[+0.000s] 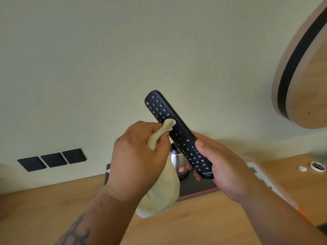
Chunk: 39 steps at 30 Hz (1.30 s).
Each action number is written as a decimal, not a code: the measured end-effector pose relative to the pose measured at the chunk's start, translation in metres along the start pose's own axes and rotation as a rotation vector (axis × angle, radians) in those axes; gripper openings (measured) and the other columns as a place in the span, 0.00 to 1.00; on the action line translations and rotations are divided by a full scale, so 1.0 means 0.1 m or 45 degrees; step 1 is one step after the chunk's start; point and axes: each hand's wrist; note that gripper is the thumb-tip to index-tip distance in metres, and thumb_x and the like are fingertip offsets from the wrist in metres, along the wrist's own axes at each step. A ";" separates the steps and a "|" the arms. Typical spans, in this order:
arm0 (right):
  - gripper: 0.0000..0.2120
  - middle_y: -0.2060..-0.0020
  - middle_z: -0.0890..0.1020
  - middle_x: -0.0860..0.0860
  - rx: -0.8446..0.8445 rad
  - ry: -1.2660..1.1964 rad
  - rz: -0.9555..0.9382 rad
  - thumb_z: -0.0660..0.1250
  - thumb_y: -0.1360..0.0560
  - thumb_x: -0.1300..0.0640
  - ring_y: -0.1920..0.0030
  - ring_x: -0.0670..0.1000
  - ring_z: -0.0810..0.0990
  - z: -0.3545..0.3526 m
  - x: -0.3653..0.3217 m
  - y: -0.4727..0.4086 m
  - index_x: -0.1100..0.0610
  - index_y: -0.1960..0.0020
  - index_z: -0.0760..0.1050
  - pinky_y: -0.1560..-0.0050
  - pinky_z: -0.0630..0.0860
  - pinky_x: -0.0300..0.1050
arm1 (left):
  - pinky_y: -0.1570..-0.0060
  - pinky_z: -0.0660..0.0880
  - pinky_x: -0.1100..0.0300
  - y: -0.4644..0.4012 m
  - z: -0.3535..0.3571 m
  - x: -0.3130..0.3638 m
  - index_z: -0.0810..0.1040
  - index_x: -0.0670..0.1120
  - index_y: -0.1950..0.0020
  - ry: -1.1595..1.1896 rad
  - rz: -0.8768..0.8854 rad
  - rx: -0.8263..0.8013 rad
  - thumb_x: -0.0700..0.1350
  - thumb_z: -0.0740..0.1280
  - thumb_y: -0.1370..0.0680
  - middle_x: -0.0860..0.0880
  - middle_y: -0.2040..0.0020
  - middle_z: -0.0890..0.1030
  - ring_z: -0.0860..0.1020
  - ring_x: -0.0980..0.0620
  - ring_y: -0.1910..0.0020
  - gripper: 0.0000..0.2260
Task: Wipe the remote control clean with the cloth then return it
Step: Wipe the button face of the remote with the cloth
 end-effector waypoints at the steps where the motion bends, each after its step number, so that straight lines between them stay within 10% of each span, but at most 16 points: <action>1: 0.18 0.58 0.78 0.60 0.003 0.039 0.007 0.56 0.21 0.49 0.60 0.56 0.74 0.01 0.00 0.01 0.40 0.36 0.78 0.65 0.68 0.51 | 0.62 0.72 0.65 0.00 0.00 0.01 0.85 0.48 0.55 -0.003 0.021 0.002 0.41 0.72 0.26 0.52 0.63 0.82 0.78 0.55 0.62 0.04; 7: 0.17 0.46 0.78 0.66 0.063 0.165 0.072 0.57 0.22 0.46 0.57 0.56 0.76 0.08 0.05 0.04 0.33 0.38 0.76 0.62 0.70 0.51 | 0.72 0.74 0.51 0.02 0.02 -0.03 0.85 0.47 0.56 -0.107 0.133 -0.038 0.44 0.67 0.24 0.51 0.64 0.79 0.77 0.48 0.68 0.07; 23: 0.21 0.54 0.79 0.64 0.152 0.196 0.179 0.52 0.16 0.55 0.55 0.65 0.79 0.16 0.05 0.04 0.36 0.43 0.80 0.66 0.71 0.50 | 0.79 0.69 0.52 0.14 -0.05 -0.03 0.84 0.47 0.58 -0.478 0.592 -0.314 0.36 0.70 0.27 0.50 0.64 0.79 0.75 0.49 0.72 0.07; 30: 0.19 0.51 0.83 0.62 0.159 -0.334 0.300 0.56 0.19 0.51 0.62 0.57 0.76 0.13 0.05 0.04 0.61 0.44 0.81 0.71 0.68 0.46 | 0.73 0.77 0.51 0.20 -0.17 -0.16 0.86 0.49 0.53 -0.271 0.237 -0.186 0.40 0.72 0.28 0.51 0.59 0.84 0.82 0.46 0.66 0.06; 39: 0.19 0.58 0.81 0.59 0.117 -0.153 0.304 0.53 0.17 0.49 0.59 0.57 0.77 0.20 0.11 0.02 0.54 0.47 0.82 0.67 0.69 0.50 | 0.76 0.74 0.54 0.08 -0.14 0.06 0.86 0.51 0.52 -0.264 0.309 -0.182 0.41 0.72 0.27 0.52 0.59 0.83 0.81 0.49 0.67 0.07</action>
Point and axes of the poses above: each hand's wrist, its own y-axis away from the middle knuckle, its own z-axis out of the palm, x = y × z
